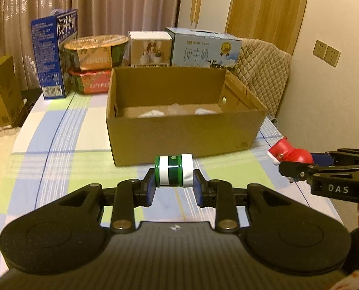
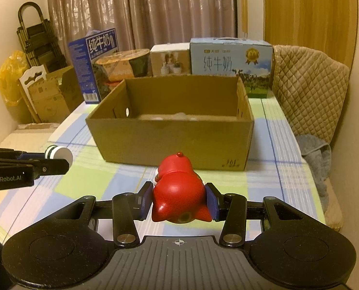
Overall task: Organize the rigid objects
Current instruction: 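Lift and carry the red toy and tape roll over the box with both tools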
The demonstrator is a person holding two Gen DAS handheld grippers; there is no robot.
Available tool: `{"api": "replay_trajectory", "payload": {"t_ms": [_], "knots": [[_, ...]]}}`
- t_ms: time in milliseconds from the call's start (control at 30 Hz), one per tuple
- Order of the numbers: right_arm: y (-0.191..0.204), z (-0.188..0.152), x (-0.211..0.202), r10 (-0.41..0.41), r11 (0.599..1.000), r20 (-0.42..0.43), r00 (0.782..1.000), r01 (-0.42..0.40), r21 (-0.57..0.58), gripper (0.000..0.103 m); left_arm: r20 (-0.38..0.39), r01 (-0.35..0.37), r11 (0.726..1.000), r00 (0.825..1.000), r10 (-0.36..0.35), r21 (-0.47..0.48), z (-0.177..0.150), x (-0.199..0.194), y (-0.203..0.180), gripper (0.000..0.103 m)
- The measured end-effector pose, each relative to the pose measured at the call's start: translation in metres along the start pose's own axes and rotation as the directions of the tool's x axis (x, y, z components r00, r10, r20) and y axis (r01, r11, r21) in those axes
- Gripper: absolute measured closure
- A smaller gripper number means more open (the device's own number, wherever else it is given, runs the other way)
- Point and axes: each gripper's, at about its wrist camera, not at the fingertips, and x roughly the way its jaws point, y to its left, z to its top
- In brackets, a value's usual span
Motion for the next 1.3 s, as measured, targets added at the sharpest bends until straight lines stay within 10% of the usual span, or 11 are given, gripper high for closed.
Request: {"api": "replay_trajectory", "payload": {"t_ms": [600, 1300], "knots": [[-0.017, 0.095, 0.041, 0.018, 0.999, 0.058, 0.998, -0.016, -0.044, 0.060, 0.005, 0.045, 0.999, 0.999, -0.045, 0.031, 0.089, 0.052, 0.020, 0.076], [-0.054, 0.125, 0.099, -0.010, 1.000, 0.006, 1.000, 0.010, -0.024, 0.060, -0.048, 0.051, 0.995, 0.998, -0.047, 0.087, 0.121, 0.114, 0.018, 0.076]]}}
